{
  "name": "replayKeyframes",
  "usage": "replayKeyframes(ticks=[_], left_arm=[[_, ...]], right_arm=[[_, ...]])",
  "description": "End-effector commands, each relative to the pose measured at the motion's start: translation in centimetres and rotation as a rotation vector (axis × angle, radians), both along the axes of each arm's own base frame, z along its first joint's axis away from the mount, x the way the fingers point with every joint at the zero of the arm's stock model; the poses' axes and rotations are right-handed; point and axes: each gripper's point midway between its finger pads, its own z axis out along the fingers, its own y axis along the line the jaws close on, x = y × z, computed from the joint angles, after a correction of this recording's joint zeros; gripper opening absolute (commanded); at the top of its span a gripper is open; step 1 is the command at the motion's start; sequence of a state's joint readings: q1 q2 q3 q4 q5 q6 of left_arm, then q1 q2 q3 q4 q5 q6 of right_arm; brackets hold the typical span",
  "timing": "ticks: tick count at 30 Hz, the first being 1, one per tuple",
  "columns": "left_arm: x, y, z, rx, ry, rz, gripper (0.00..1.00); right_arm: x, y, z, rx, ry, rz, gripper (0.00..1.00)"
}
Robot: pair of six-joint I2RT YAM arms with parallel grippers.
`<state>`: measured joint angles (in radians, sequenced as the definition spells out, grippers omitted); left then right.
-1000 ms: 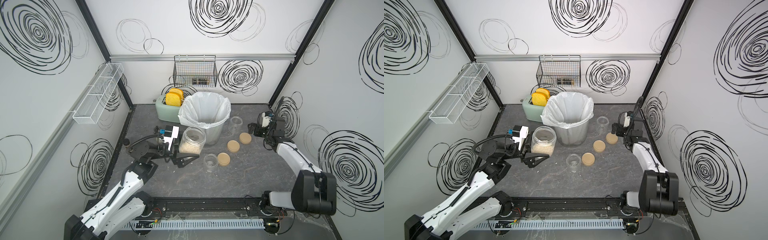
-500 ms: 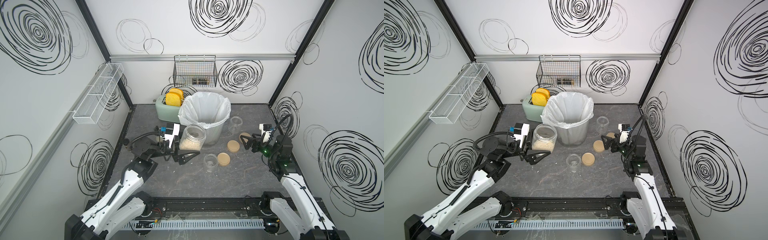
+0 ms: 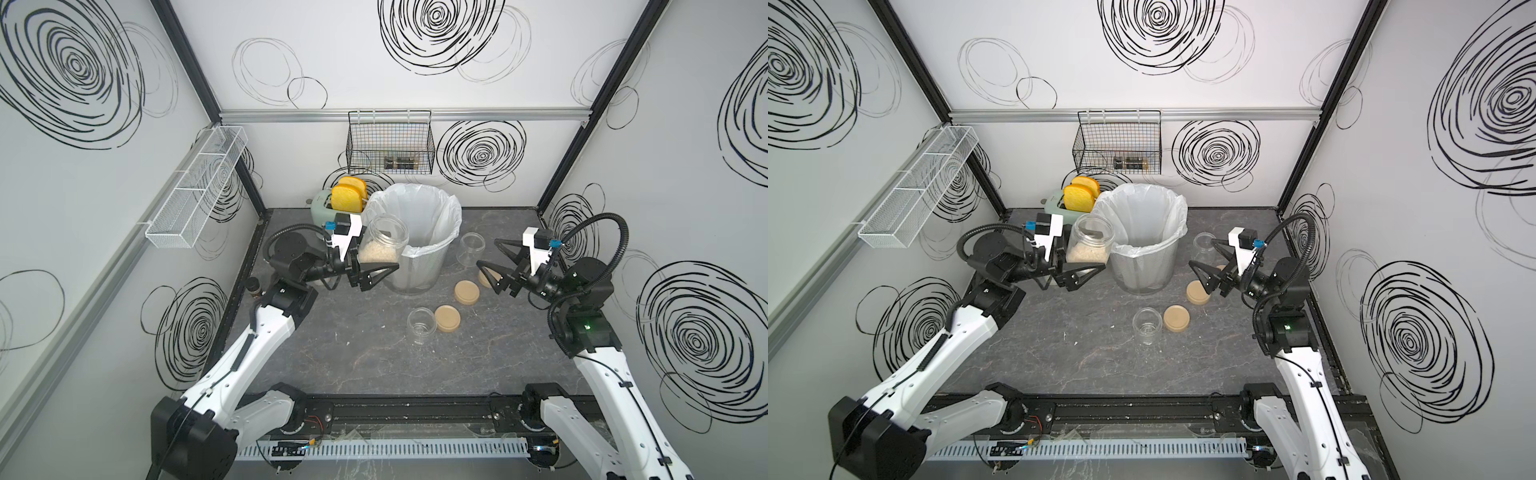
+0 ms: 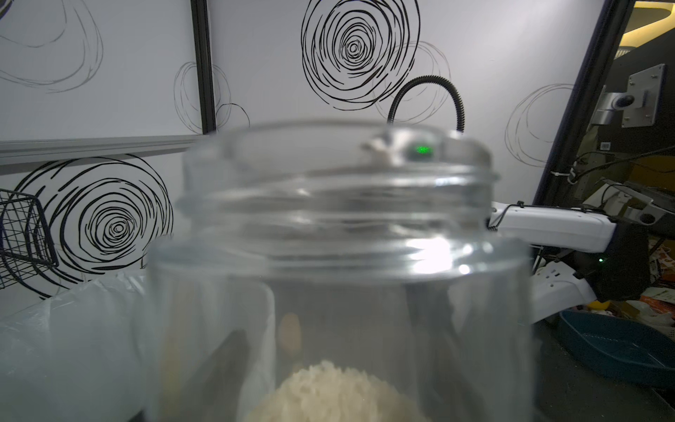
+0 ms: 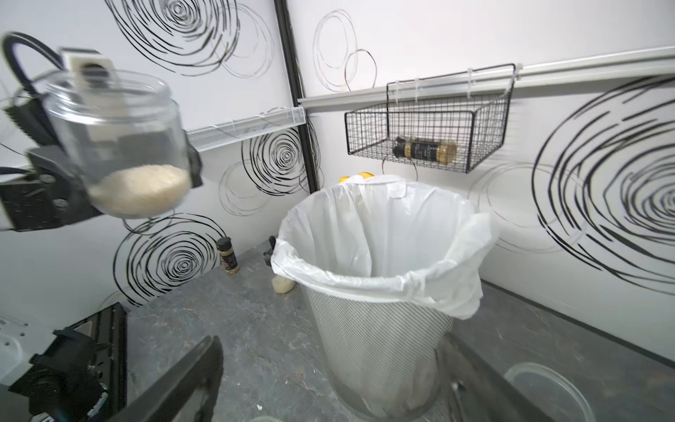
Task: Empty moldy rice from jars
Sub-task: Pour the moldy rice from the jar into the trash bin.
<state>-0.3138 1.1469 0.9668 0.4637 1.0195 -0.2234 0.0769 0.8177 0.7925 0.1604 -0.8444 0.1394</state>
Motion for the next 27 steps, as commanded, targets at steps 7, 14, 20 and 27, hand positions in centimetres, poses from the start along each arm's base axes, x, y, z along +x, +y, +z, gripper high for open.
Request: replayKeyframes(ticks=[7,14,20,27], left_arm=[[8.6,-1.2,2.0,0.050,-0.220,0.049,0.80],[14.2,-2.3,1.4,0.088,-0.224,0.106,0.78],[16.0,-2.9,0.2,0.171,-0.257,0.171,0.79],[16.9,-3.4,-0.9,0.253,-0.339,0.210,0.79]], right_arm=[[4.4,4.5,5.9,-0.136,-0.234,0.263,0.73],[7.4,8.8,6.7,-0.191,-0.283,0.407,0.66],[8.5,11.2,6.9,-0.207,-0.312,0.452,0.63],[9.1,13.5,5.7,-0.236,-0.306,0.512,0.60]])
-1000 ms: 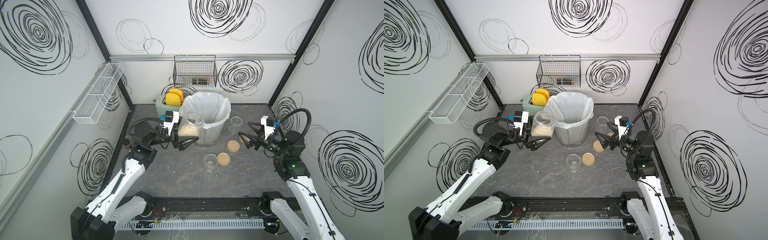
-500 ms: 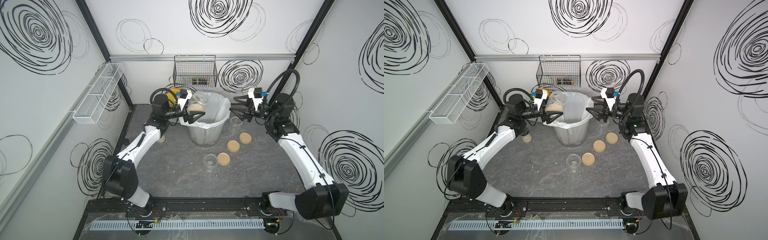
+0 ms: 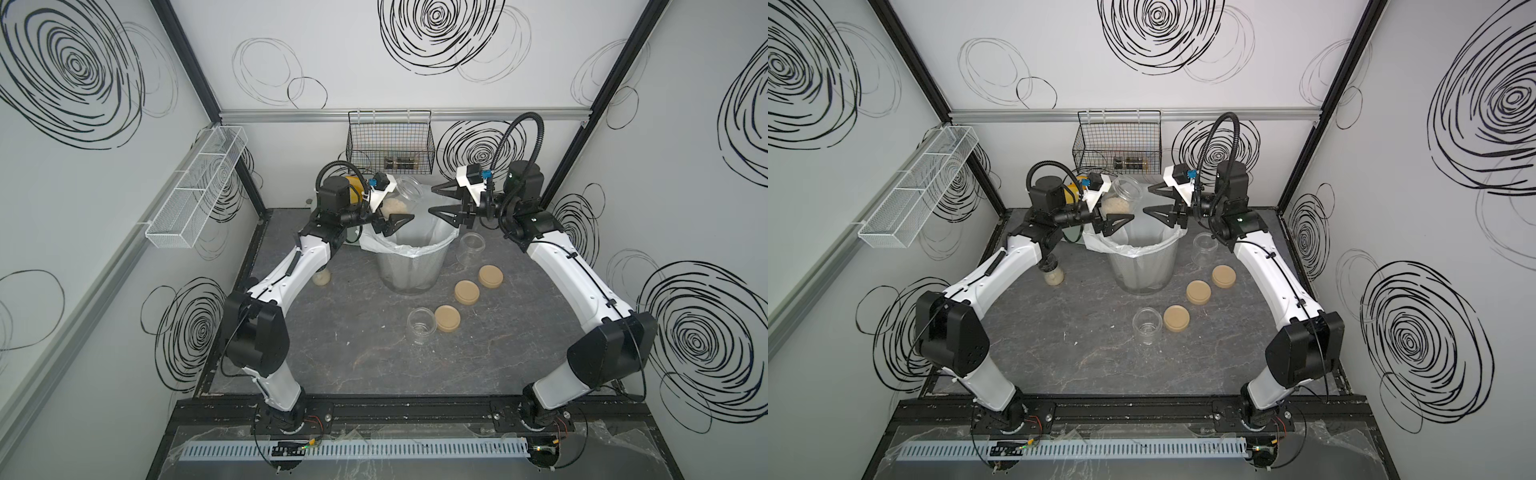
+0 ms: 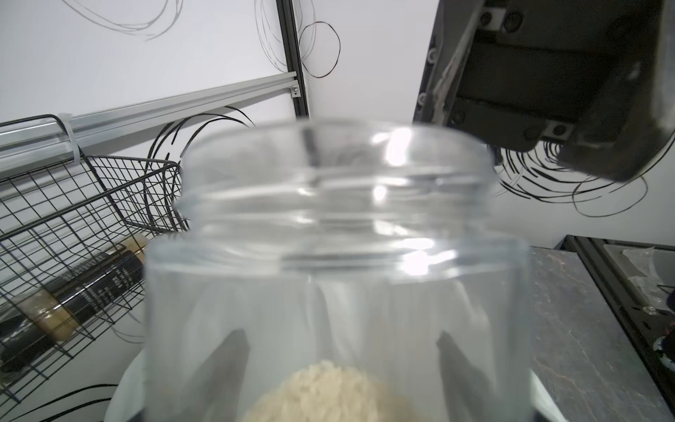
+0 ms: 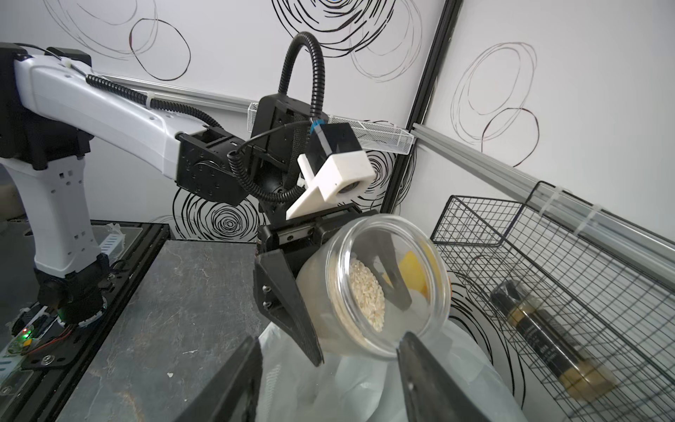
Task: Empty moldy rice from jars
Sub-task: Pour the moldy rice from the jar into the trash bin.
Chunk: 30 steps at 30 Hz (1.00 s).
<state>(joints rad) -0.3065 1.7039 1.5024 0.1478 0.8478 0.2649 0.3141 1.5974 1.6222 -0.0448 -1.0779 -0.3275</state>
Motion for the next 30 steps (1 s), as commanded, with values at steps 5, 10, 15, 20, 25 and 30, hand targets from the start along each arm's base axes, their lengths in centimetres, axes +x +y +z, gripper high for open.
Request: replayKeyframes(ticks=[5,10,15,20,25,30], left_arm=[[0.8,-0.9,2.3,0.092,-0.223,-0.009,0.79],[1.1,-1.2,2.4,0.113,-0.244,0.005,0.79],[0.4,-1.6,2.4,0.153,-0.273,0.014,0.80],[-0.3,-2.0,3.0,0.165,-0.306,0.016,0.81],[-0.8,-2.0,3.7,0.177,-0.337,0.025,0.84],[-1.1,-1.8,4.4,0.179,-0.370,0.051,0.96]], right_arm=[[0.1,2.7,-1.5,-0.094,-0.022,0.041,0.59],[1.5,3.4,-3.4,-0.158,-0.009,-0.011,0.60],[1.4,3.9,-4.0,-0.183,-0.019,-0.005,0.56],[1.0,4.6,-5.0,-0.210,-0.011,0.013,0.34],[0.9,5.1,-6.2,-0.242,0.009,0.007,0.14],[0.6,5.2,-6.8,-0.257,0.031,0.012,0.00]])
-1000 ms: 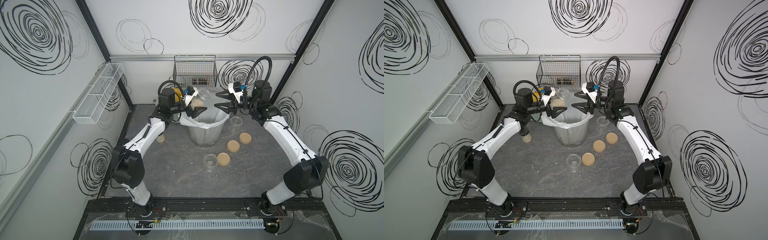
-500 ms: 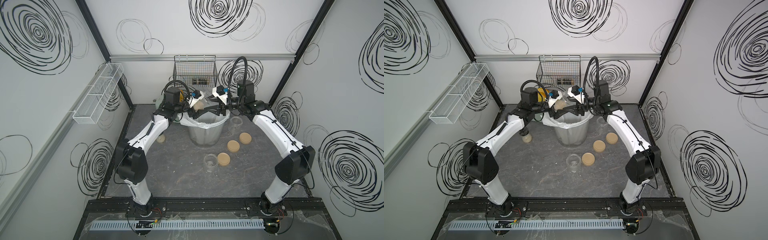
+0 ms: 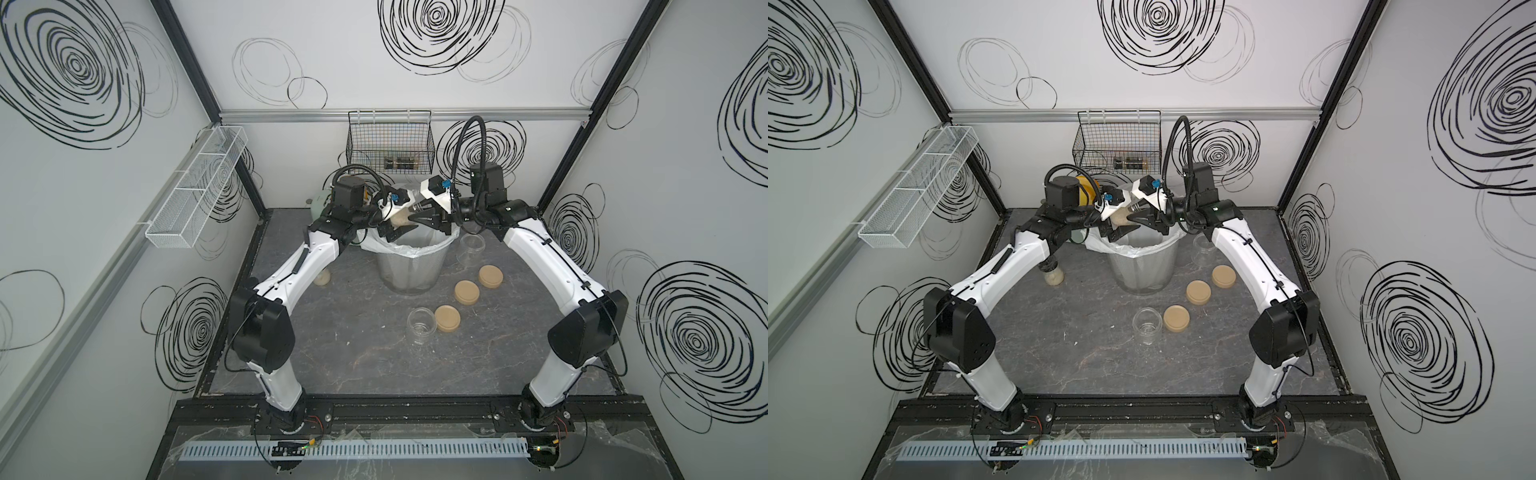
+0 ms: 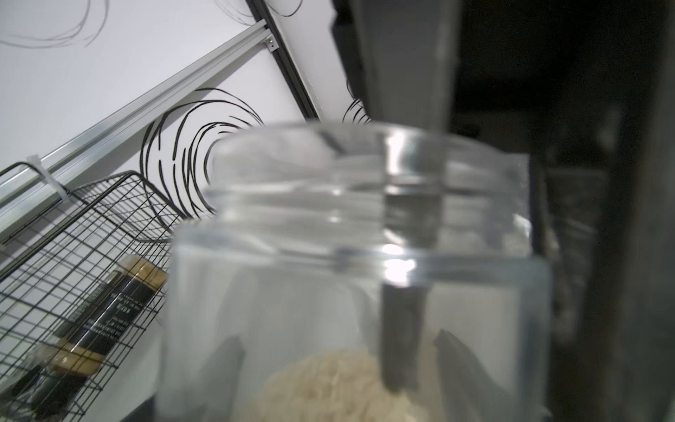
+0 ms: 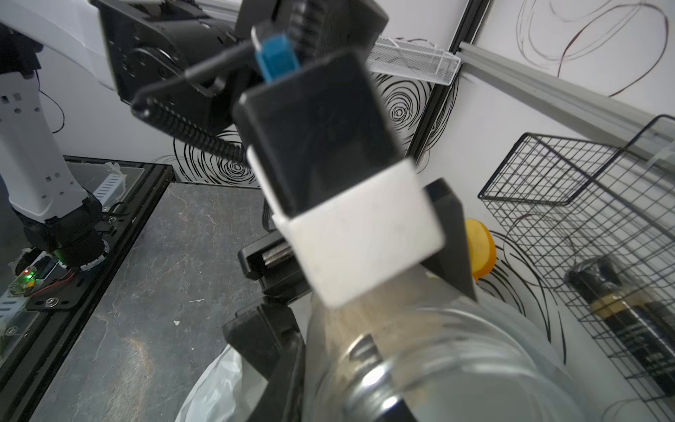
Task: Empty moldy rice from jars
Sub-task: Pour the moldy rice from the jar into the trash bin.
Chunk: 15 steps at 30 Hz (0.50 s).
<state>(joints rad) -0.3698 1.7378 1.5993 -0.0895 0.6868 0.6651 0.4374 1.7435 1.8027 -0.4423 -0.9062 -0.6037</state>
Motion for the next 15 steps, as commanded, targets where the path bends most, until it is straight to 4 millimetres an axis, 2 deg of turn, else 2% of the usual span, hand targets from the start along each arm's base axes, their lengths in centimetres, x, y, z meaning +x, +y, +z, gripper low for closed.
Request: replayKeyframes(ticks=[1,8,15], left_arm=[[-1.8,-0.3,6.8,-0.082,-0.174,0.000,0.96],[-2.1,0.9,7.2,-0.069,-0.262,0.080,0.96],[-2.2,2.4,7.9,0.008,-0.425,0.200,0.96]], right_arm=[[-0.3,0.8,-0.8,-0.028,-0.010,0.014,0.00],[-0.4,0.7,0.3,0.008,-0.005,0.003,0.00],[0.1,-1.0,2.8,0.136,-0.006,-0.027,0.00]])
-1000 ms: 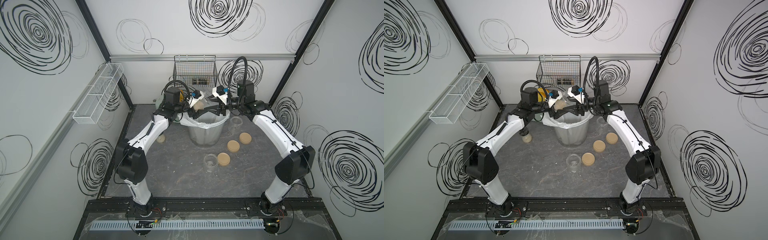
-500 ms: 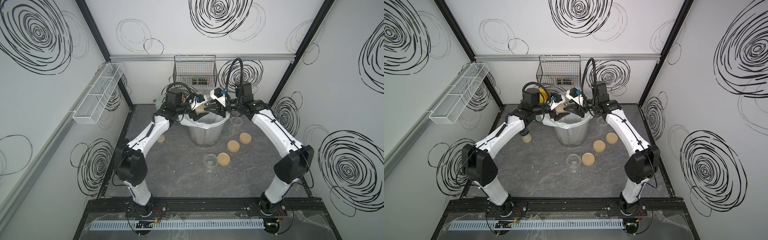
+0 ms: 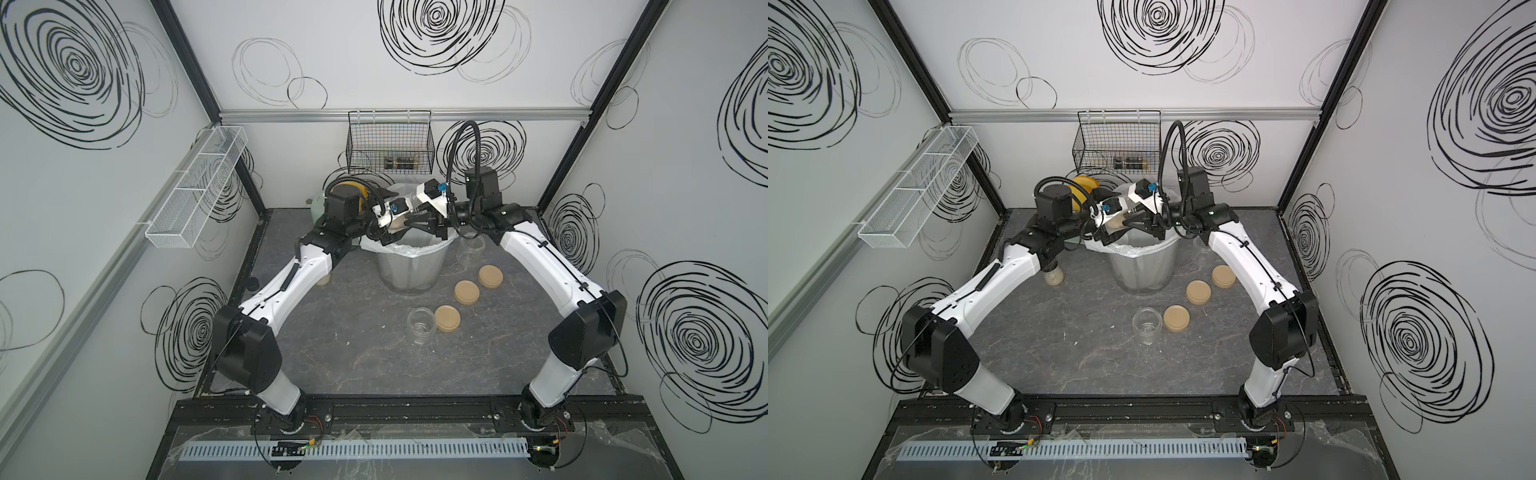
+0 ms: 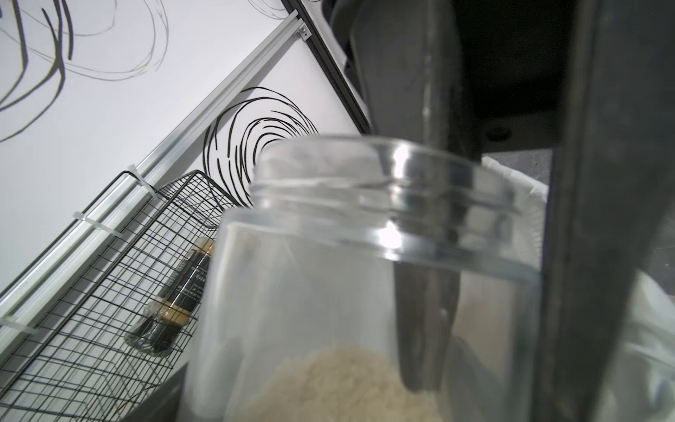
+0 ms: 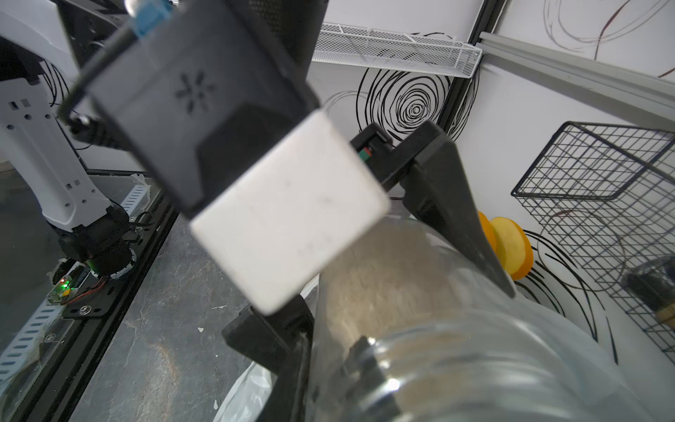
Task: Empty moldy rice from jars
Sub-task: Pour the moldy rice from the jar into the trash bin.
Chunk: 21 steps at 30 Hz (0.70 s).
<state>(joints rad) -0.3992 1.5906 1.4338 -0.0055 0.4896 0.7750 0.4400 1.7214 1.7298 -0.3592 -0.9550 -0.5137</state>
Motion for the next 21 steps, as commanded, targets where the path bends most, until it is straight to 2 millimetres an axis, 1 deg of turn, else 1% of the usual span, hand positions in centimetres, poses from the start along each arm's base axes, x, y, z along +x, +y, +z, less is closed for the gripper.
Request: replayKeyframes(ticks=[1,3,6,10,15,21], left_arm=[[-1.0,0.4,7.3,-0.057,-0.281,0.057,0.96],[-1.1,0.4,7.7,-0.033,-0.333,0.075,0.96],[-1.1,0.2,7.9,0.025,-0.397,0.113,0.96],[-1.3,-0.2,7.9,0.128,-0.478,0.169,0.96],[-2.0,-0.6,8.1,0.198,-0.558,0.207,0.96],[-2.4,-0.3,8.3,0.267,-0.642,0.263,0.96]], right_arm=[[0.8,-1.5,3.6,0.114,-0.066,-0.050,0.00],[0.6,-2.0,4.5,0.157,-0.053,-0.038,0.00],[0.3,-2.3,5.1,0.176,-0.050,-0.039,0.00],[0.5,-2.6,5.2,0.166,-0.055,-0.077,0.00],[0.3,-2.8,5.4,0.166,-0.053,-0.094,0.00],[0.2,-2.9,5.8,0.180,-0.036,-0.106,0.00]])
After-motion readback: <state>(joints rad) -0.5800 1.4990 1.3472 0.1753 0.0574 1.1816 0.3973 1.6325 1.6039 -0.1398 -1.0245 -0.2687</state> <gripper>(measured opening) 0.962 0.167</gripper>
